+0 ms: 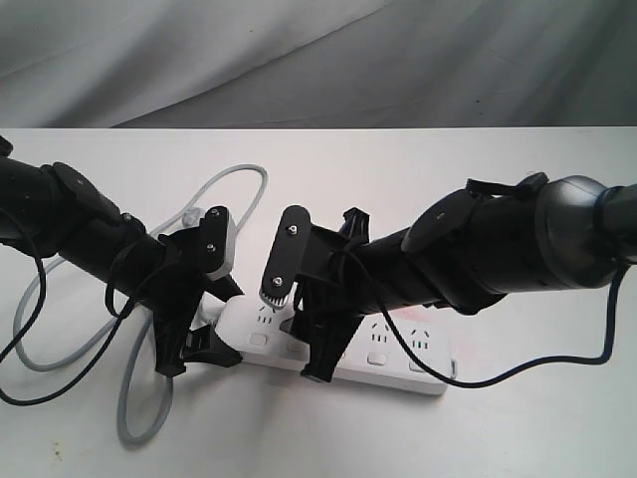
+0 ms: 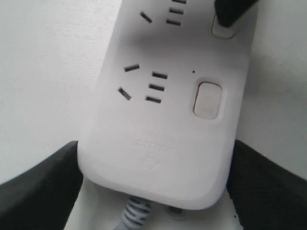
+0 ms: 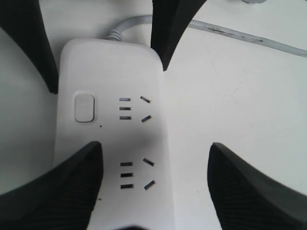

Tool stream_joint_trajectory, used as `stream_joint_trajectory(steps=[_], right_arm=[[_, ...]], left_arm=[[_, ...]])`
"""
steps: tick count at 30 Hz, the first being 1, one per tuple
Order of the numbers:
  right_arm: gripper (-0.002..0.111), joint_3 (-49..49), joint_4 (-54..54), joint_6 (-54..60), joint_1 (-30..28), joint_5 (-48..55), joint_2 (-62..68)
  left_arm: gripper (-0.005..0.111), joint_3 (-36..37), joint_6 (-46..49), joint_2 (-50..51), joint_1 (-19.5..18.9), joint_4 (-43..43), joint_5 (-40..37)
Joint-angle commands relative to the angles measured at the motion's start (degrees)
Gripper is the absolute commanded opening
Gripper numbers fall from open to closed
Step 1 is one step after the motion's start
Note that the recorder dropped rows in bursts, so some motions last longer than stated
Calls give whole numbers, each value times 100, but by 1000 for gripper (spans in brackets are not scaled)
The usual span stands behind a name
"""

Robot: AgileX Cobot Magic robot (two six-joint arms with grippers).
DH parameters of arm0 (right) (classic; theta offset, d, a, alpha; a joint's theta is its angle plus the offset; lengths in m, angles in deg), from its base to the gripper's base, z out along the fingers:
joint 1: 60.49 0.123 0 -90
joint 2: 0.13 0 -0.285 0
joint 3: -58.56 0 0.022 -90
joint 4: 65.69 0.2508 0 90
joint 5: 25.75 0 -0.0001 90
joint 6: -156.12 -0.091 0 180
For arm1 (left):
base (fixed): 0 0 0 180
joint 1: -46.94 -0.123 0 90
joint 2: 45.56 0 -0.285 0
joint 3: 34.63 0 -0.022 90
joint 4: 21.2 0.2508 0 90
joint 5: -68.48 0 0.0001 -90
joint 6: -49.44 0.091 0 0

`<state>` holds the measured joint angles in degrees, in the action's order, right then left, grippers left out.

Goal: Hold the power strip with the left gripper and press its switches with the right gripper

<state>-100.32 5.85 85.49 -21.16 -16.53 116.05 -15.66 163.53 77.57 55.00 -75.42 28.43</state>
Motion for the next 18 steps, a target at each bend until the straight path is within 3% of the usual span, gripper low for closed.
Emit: stream_joint_trajectory(steps=[1,18], right_arm=[[59,28,-50,33,-52,13,-63],[59,28,-57,-56,-52,171,110]], left_arm=[[66,-7,1,8,22,76,-71],[66,-7,1,8,22,76,-71]])
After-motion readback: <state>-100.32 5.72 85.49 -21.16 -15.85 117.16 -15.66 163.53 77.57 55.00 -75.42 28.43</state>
